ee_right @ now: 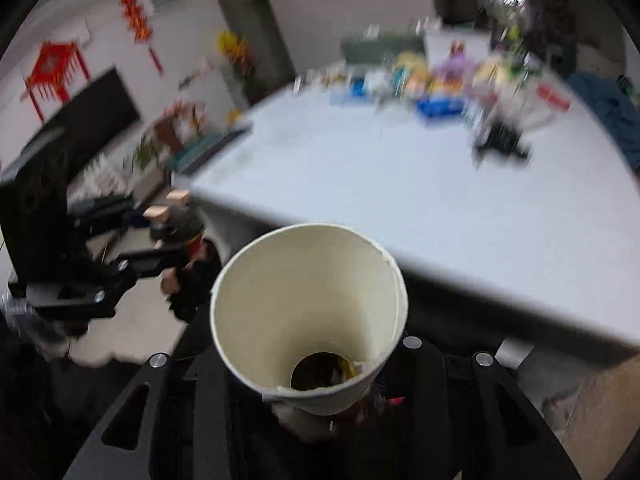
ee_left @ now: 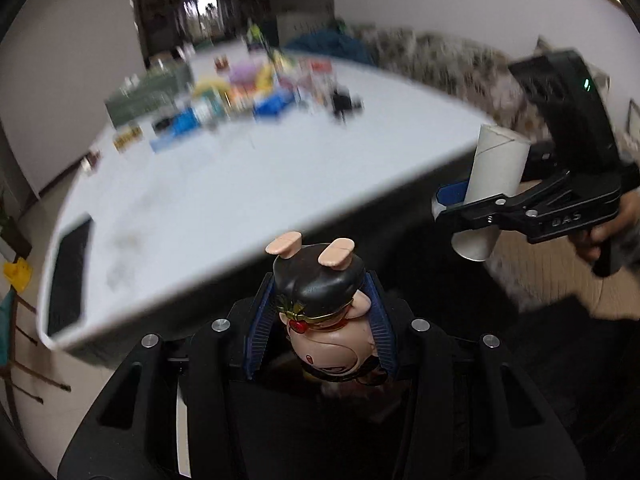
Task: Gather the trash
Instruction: 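Carry the cup and doll to the box and open both tools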
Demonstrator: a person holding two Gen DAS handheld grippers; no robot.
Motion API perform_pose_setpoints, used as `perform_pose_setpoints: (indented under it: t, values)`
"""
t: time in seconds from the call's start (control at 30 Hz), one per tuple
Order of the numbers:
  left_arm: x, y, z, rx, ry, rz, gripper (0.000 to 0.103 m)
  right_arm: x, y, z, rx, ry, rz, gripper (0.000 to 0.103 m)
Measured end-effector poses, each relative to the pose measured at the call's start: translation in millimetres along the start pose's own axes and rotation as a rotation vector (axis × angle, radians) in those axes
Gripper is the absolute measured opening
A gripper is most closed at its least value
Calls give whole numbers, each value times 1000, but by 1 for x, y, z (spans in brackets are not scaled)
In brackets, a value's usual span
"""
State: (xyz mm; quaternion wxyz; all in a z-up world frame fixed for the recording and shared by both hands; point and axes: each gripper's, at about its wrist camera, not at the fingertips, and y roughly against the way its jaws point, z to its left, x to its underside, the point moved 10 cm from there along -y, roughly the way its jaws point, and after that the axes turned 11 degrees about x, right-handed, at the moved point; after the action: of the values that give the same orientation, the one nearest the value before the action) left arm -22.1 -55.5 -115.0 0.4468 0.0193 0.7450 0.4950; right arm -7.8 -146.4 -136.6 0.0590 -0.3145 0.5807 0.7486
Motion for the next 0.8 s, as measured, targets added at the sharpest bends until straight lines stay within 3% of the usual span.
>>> perform_pose_setpoints:
  t: [0.1, 0.13, 0.17, 0.2, 0.3, 0.4, 0.5, 0.63, 0.73, 0.8]
  values:
    - [32, -39, 2, 36, 16, 100, 45, 28, -46, 2, -8, 23, 116, 40]
    - [46, -56, 7, 46, 25, 135, 49, 40, -66, 3, -19, 38, 166, 54]
    - [57, -69, 10, 40, 28, 162, 68, 49, -78, 4, -25, 50, 201, 66]
    - [66, -80, 15, 36, 30, 189, 78, 61, -95, 2, -12, 71, 251, 77]
    - [86, -101, 27, 33, 50, 240, 78, 75, -107, -5, 16, 90, 302, 73]
    - [82, -92, 33, 38, 70, 216, 78, 55, -73, -12, -2, 56, 217, 73]
    - [46, -58, 41, 39, 97, 108, 79, 1, -12, -22, -17, 36, 13, 74]
    - [-23, -13, 53, -14, 116, -58, 88, -87, 29, -77, 107, -50, -228, 82]
    - [-71, 3, 66, -73, 116, -164, 89, -133, 12, -132, 274, -130, -259, 82]
    - [-94, 1, 75, -102, 126, -198, 90, -157, -16, -160, 324, -183, -226, 82]
